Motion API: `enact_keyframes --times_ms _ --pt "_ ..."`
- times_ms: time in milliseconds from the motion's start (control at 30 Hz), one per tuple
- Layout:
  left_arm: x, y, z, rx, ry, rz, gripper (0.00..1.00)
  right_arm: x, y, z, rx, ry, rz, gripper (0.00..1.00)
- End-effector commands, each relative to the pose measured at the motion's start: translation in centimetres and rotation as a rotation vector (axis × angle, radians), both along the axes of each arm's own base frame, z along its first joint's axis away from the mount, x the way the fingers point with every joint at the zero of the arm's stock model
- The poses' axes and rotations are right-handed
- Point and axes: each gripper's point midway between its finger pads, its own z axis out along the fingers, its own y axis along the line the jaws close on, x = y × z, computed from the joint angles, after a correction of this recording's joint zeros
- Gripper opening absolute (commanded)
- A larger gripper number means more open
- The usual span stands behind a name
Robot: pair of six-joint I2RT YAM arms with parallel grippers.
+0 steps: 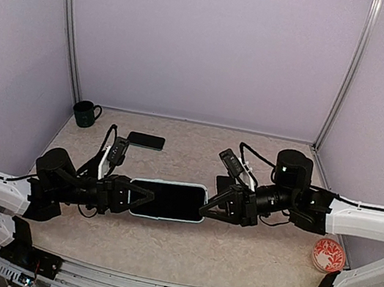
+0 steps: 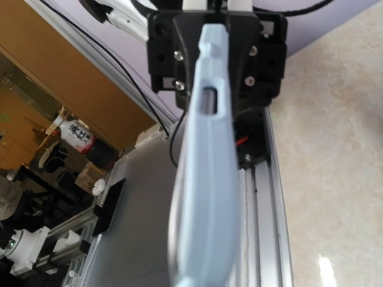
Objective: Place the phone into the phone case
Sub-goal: Press the phone case against the phone.
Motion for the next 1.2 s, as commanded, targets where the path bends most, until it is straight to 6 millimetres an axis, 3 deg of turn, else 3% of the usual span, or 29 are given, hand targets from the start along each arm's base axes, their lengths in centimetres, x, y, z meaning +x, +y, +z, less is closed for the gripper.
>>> enact_keyframes --times_ms 0,167,267,367,400,567,800,1000,1100,1167 --pt "1.2 1.3 1.1 -0.045 -0.043 0.078 0.0 -3.1 -2.6 4.5 0.152 -0.058 0.162 0.06" --pt "1.0 1.4 1.1 -0.053 -0.045 0.065 0.0 -4.5 -3.5 5.1 0.204 -0.069 0.22 0.13" --pt "0.8 1.3 1.1 -0.054 -0.048 0.054 0.0 -4.3 -3.6 5.3 0.205 -0.076 0.208 0.26" --pt "0.7 1.4 1.1 -0.056 -0.051 0.045 0.0 -2.2 -2.6 4.2 0.134 -0.071 0.11 0.5" --pt "0.6 1.3 1.1 -0.056 -0.053 0.041 0.0 -1.0 -2.1 3.0 0.068 -0.053 0.054 0.55" --pt "0.3 1.3 1.2 -0.059 -0.059 0.025 0.0 2.3 -0.6 0.5 -0.06 -0.052 -0.082 0.67" --pt "-0.1 1.1 1.0 -0.052 -0.053 -0.001 0.0 4.5 0.0 0.2 -0.092 -0.093 -0.175 0.71" --pt "-0.2 0.6 0.7 -0.041 -0.045 -0.021 0.0 4.4 1.0 -0.2 -0.087 -0.067 -0.113 0.71" --pt "-0.2 0.3 0.4 -0.035 -0.039 -0.025 0.0 4.2 1.4 -0.1 -0.079 -0.052 -0.086 0.67" --pt "-0.1 0.2 0.3 -0.035 -0.035 -0.024 0.0 3.9 1.5 0.0 -0.073 -0.044 -0.066 0.59"
